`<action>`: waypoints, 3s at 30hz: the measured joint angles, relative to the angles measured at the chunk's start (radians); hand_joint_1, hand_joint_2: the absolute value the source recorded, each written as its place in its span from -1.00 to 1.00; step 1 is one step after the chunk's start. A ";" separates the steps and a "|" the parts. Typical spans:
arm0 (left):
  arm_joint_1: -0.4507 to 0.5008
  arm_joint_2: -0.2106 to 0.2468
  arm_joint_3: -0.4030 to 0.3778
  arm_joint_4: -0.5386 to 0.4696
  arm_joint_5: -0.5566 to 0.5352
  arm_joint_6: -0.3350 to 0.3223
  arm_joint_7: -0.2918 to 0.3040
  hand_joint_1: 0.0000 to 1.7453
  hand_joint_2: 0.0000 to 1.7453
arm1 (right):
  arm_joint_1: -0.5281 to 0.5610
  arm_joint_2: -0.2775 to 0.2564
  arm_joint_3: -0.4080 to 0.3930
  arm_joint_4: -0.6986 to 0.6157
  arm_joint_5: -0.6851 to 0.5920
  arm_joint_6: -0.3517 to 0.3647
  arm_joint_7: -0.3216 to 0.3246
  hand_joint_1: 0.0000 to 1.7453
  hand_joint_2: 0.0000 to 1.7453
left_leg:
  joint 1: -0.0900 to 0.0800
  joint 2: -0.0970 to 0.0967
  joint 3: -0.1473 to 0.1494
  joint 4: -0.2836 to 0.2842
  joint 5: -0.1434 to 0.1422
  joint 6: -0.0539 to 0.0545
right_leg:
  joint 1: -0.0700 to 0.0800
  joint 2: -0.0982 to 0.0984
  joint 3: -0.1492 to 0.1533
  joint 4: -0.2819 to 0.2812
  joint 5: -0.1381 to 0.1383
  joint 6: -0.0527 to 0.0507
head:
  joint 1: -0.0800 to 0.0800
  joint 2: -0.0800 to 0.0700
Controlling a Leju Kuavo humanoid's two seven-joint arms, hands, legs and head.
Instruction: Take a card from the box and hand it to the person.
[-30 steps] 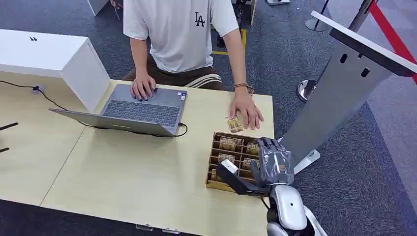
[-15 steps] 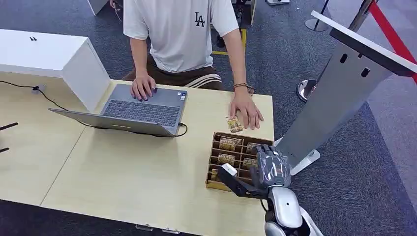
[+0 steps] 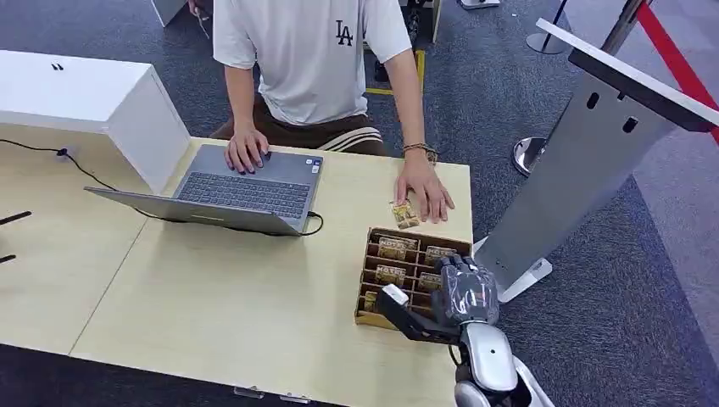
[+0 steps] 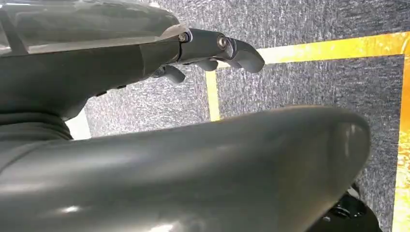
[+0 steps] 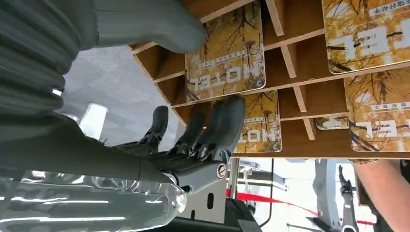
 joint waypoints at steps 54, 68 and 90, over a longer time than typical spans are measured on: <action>0.000 0.005 -0.009 0.000 0.008 0.000 0.000 -1.00 -1.00 | 0.000 0.002 0.005 -0.032 0.001 0.008 -0.001 0.12 1.00 | 0.000 0.000 0.000 0.000 0.000 0.000 | 0.000 0.000 0.000 0.000 0.000 0.000 | 0.000 0.000; 0.000 0.005 -0.010 0.000 0.008 0.000 0.000 -1.00 -1.00 | 0.001 0.005 0.010 -0.018 -0.008 0.008 -0.003 0.70 1.00 | 0.000 0.000 0.000 0.000 0.000 0.000 | 0.000 0.000 0.000 0.000 0.000 0.000 | 0.000 0.000; -0.001 0.018 -0.027 0.000 -0.010 -0.027 -0.007 -1.00 1.00 | 0.000 0.007 0.020 -0.019 -0.013 0.006 0.000 0.72 1.00 | 0.000 0.000 0.001 0.000 0.000 0.000 | 0.000 0.000 0.001 0.000 0.000 0.000 | 0.000 0.000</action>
